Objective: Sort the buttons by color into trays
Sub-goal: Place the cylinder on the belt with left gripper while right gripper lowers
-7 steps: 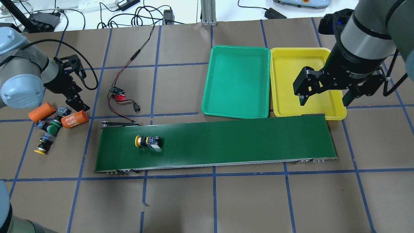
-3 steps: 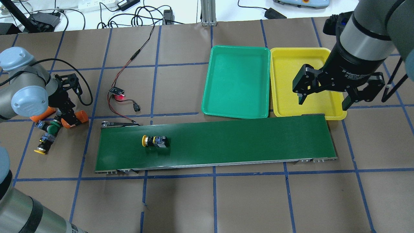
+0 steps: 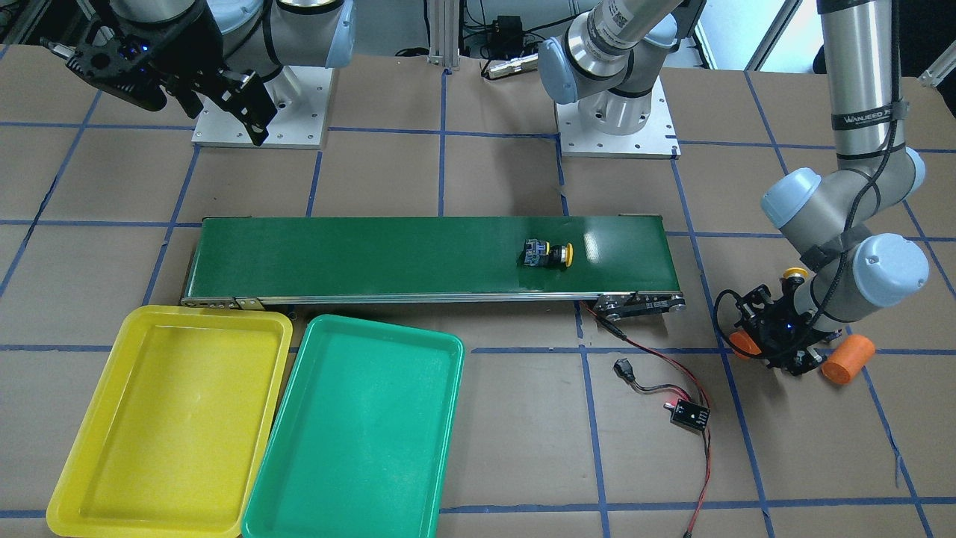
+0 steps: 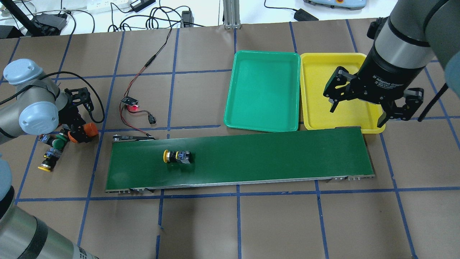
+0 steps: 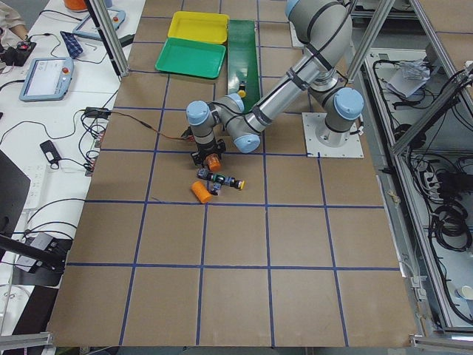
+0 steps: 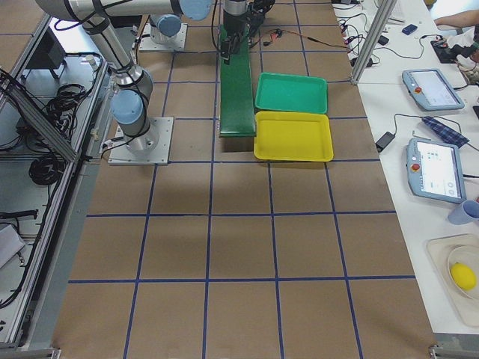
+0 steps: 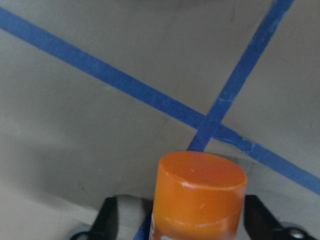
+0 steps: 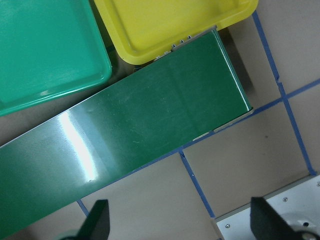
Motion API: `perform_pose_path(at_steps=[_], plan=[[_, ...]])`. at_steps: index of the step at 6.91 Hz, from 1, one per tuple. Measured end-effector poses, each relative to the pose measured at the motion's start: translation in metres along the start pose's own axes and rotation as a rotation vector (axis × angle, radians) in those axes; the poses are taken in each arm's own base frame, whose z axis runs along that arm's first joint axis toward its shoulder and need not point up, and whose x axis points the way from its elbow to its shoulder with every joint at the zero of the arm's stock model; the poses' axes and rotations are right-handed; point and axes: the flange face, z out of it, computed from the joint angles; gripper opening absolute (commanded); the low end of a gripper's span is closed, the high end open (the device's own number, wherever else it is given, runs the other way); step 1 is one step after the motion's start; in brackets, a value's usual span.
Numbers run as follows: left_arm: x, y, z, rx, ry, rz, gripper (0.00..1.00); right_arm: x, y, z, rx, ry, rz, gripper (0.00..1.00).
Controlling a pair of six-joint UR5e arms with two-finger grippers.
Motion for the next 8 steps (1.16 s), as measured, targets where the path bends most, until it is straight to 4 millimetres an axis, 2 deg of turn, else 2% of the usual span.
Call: perform_pose_path(at_steps=[2, 4, 5, 6, 7, 8], plan=[[0.011, -0.003, -0.011, -0.001, -0.011, 0.022, 0.00, -0.005, -0.011, 0.025, 0.042, -0.024, 0.125, 1.00], [0.037, -0.014, -0.050, -0.017, 0.004, 0.068, 0.00, -0.006, -0.012, 0.044, 0.049, -0.031, 0.194, 1.00], [0.062, -0.034, -0.074, -0.025, 0.024, 0.120, 0.00, -0.005, -0.011, 0.053, 0.038, -0.027, 0.240, 1.00], [0.099, -0.069, -0.092, -0.039, 0.030, 0.206, 0.00, -0.005, -0.009, 0.060, 0.029, -0.023, 0.287, 1.00], [0.139, -0.103, -0.101, -0.059, 0.025, 0.298, 0.00, -0.006, -0.008, 0.064, 0.014, -0.035, 0.309, 1.00], [0.177, -0.131, -0.106, -0.072, 0.014, 0.381, 0.05, -0.010, -0.006, 0.067, -0.018, -0.063, 0.318, 1.00]])
